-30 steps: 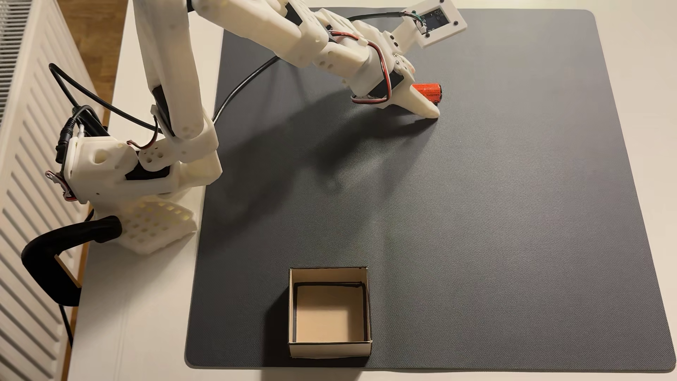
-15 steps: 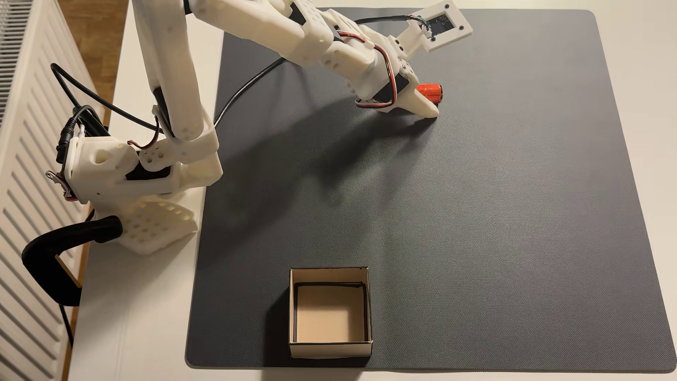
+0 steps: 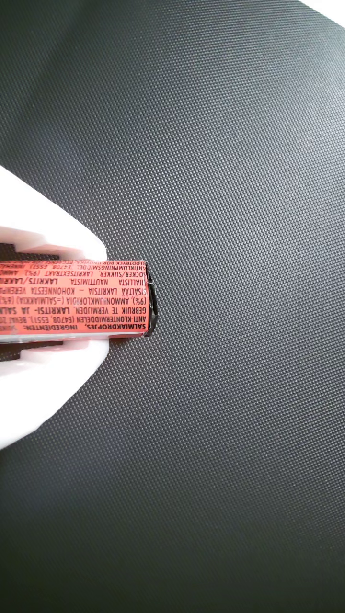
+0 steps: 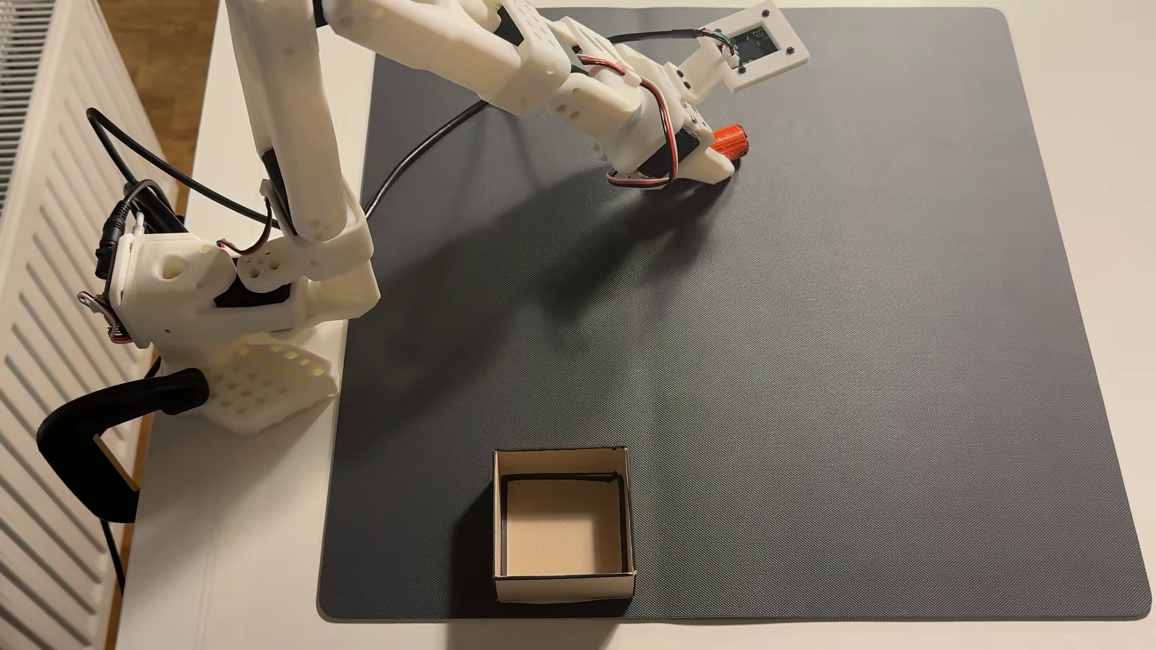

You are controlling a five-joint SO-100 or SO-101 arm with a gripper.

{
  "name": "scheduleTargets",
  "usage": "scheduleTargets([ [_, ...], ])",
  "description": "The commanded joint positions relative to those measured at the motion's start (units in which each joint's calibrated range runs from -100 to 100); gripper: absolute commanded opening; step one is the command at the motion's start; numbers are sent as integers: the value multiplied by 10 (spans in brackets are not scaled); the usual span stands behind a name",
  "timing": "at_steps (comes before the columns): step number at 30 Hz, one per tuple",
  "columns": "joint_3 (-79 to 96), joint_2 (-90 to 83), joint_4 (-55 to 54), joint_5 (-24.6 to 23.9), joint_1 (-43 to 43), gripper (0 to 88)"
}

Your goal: Pick the red object and place it in the box

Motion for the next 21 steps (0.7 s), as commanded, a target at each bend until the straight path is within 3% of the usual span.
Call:
scheduleTargets([
  [1,3,1,5,21,15,9],
  [11,3,-91,12,28,29,9],
  [17,-23,-223,158,31,53,11],
  [21,-38,-337,259,66,94,11],
])
